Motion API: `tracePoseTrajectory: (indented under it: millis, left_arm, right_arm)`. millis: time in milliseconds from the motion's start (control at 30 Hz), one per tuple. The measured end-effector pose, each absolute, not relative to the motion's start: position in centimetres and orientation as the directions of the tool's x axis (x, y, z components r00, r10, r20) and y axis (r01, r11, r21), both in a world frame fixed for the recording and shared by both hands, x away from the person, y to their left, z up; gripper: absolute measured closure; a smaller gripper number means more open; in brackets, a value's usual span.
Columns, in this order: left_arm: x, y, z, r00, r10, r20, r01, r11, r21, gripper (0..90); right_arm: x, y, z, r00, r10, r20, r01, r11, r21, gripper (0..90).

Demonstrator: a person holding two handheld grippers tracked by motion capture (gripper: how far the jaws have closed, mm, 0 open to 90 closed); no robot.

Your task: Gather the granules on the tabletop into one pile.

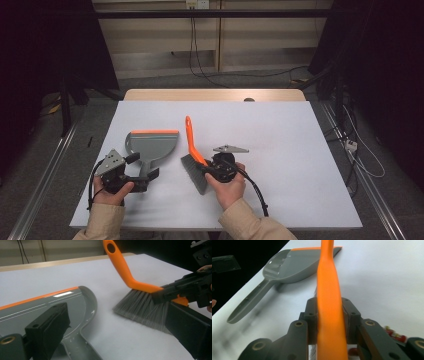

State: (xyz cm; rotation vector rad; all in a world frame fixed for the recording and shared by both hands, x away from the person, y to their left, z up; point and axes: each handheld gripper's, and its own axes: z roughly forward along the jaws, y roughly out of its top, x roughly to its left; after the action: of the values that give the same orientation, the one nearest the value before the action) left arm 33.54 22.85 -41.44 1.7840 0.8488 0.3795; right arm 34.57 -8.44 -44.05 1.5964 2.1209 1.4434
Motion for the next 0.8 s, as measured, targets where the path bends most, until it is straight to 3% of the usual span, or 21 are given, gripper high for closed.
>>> tracePoseTrajectory:
  millis: [800]
  left_arm:
    - [33.5,22.6,-41.4,0.699,0.702,-0.138,0.360,-0.179,0.915,5.3]
  right_arm:
    - [33.7,-12.6,-44.1,-0.370,0.839,0.400,0.675,-0.054,0.736,70.8]
